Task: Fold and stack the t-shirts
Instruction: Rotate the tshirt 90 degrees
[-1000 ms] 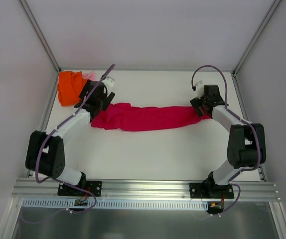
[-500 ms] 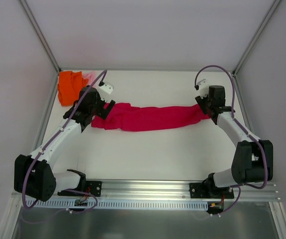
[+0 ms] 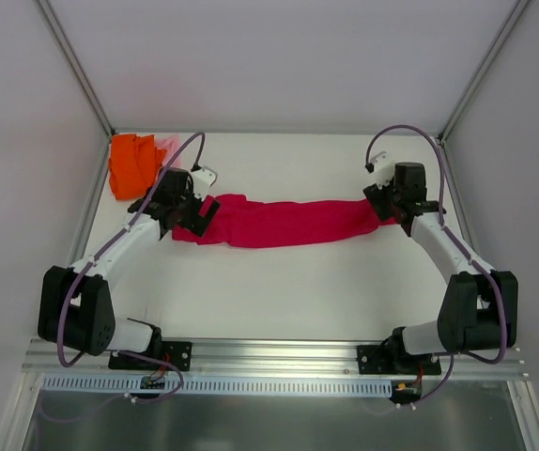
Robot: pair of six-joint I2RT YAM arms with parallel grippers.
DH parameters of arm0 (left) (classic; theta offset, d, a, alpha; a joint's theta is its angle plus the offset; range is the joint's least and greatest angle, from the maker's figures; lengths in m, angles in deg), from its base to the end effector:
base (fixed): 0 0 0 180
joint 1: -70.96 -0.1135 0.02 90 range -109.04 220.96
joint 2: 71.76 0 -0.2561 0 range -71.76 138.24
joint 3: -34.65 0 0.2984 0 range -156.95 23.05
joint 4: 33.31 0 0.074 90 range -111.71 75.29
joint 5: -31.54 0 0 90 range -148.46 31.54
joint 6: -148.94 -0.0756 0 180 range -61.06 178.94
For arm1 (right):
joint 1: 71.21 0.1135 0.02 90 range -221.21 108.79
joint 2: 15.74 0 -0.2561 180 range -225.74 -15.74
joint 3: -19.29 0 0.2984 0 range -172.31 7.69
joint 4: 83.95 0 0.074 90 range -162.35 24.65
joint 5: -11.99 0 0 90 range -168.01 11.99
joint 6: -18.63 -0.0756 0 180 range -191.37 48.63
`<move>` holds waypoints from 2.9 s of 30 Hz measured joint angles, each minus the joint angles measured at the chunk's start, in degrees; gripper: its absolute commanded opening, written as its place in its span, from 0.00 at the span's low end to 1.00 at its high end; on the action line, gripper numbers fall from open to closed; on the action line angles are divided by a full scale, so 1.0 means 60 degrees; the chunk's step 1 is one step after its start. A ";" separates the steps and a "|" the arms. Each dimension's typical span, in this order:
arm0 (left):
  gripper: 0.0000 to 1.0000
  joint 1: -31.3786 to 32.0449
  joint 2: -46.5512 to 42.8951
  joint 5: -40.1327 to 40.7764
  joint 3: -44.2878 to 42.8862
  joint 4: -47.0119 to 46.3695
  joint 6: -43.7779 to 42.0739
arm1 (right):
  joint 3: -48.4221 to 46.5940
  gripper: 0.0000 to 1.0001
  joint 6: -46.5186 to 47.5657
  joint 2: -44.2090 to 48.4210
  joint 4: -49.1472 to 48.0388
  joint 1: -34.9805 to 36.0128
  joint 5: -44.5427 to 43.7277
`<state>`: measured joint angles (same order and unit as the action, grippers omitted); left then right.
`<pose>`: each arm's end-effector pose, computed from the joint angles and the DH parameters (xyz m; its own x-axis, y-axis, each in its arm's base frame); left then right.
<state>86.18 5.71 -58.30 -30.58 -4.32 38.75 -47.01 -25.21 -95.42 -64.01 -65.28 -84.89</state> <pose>0.3557 -0.0966 0.2016 -0.5070 0.4956 -0.7052 0.4640 0.8464 0.2613 0.3878 0.0312 0.2145 -0.3763 -0.7590 -0.5313 -0.3962 0.6502 -0.6483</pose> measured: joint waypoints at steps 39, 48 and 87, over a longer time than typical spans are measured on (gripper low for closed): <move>0.00 0.0579 0.5694 -0.0838 -0.4841 0.2761 0.0761 | -0.5668 0.01 0.0401 -0.6069 0.4590 0.1013 0.1268; 0.00 0.0590 0.6488 -0.0452 -0.5147 0.2962 0.0718 | -0.5595 0.01 0.0725 -0.6084 0.5570 0.1045 0.1745; 0.00 0.1344 0.5315 0.1173 -0.6543 0.3304 0.0809 | -0.2612 0.01 0.1643 -0.2656 0.5045 0.2809 0.0240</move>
<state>94.25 37.60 -51.26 -69.83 15.50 43.60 -62.68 -15.36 -111.36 -33.74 -48.43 -83.45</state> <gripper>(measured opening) 0.006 0.016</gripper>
